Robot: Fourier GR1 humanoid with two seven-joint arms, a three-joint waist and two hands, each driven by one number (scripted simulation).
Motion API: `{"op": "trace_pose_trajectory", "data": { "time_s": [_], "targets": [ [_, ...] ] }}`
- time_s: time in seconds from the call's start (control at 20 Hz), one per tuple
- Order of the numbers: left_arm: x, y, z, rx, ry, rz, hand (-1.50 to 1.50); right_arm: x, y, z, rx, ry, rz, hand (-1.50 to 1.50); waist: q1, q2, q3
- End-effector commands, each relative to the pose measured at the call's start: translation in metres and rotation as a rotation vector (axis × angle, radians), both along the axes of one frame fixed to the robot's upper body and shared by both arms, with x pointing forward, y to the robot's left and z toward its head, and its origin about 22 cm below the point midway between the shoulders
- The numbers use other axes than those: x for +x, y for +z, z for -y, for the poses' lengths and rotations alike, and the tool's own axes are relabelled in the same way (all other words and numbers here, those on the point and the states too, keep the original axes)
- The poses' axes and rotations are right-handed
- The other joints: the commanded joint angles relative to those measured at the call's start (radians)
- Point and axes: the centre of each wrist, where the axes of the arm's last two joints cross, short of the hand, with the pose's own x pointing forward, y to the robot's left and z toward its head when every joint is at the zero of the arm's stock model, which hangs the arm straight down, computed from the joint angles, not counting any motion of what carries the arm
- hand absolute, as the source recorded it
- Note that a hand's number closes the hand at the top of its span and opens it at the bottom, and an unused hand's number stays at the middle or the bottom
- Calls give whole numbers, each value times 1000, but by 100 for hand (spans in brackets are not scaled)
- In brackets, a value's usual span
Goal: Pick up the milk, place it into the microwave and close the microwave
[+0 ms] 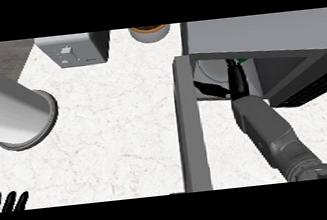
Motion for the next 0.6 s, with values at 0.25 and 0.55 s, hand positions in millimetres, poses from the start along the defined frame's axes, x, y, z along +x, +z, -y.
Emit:
{"op": "trace_pose_trajectory", "data": {
  "time_s": [0.25, 0.55],
  "targets": [
    [-16, 16, 16, -13, 13, -12, -150, -32, -37, 12, 138, 67, 30, -150, -34, -21, -1],
    [-4, 6, 19, 16, 5, -62, -150, -61, -65, 18, 226, 154, 16, -150, -65, -32, -3]
  ]
}}
